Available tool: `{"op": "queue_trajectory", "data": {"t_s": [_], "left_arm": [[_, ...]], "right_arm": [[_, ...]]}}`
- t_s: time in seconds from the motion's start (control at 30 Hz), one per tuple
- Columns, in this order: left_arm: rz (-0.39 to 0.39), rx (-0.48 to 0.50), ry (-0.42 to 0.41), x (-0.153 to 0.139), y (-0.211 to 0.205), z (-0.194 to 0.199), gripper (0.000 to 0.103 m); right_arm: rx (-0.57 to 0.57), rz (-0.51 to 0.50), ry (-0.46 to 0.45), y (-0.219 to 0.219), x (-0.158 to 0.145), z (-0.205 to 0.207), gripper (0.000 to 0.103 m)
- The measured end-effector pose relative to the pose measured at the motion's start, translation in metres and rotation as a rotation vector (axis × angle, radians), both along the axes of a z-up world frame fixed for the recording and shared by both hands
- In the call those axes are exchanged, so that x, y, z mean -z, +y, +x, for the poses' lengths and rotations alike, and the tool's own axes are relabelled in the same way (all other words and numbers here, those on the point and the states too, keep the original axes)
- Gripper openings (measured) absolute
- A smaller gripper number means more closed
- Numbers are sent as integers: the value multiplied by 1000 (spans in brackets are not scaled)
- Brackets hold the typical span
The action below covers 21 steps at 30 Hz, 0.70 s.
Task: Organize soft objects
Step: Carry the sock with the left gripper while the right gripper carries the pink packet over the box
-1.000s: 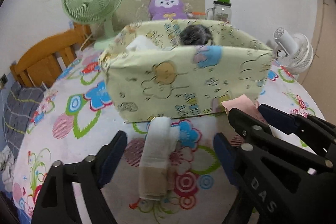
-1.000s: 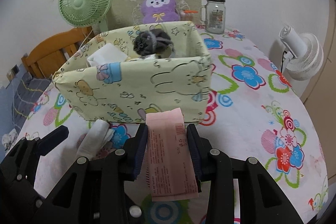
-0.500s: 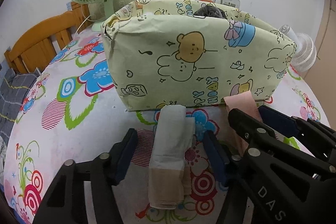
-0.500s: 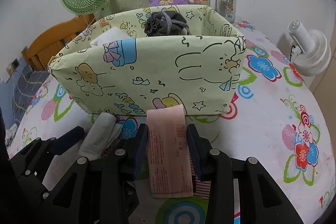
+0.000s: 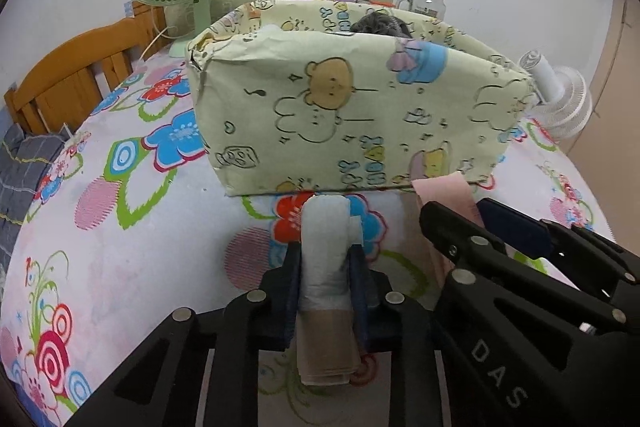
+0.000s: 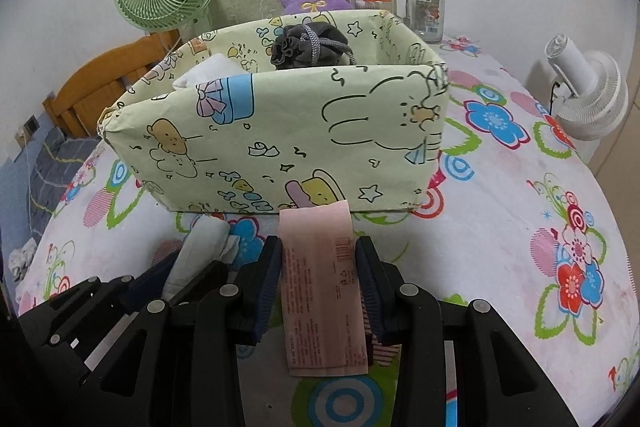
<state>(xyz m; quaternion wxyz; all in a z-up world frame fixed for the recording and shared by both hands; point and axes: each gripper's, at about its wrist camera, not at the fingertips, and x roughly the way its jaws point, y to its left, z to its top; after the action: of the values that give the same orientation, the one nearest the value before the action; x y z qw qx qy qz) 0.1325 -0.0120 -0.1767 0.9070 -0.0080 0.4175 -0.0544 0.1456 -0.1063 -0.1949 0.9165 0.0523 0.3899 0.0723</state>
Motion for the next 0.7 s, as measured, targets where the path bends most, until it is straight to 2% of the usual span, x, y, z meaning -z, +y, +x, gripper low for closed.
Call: {"op": "queue_trajectory", "data": {"t_s": [0.7], "left_arm": [[17,23,-109,-47,-22,-40,20]], "right_arm": [[50,27,-83,-25,-40,-45,42]]}}
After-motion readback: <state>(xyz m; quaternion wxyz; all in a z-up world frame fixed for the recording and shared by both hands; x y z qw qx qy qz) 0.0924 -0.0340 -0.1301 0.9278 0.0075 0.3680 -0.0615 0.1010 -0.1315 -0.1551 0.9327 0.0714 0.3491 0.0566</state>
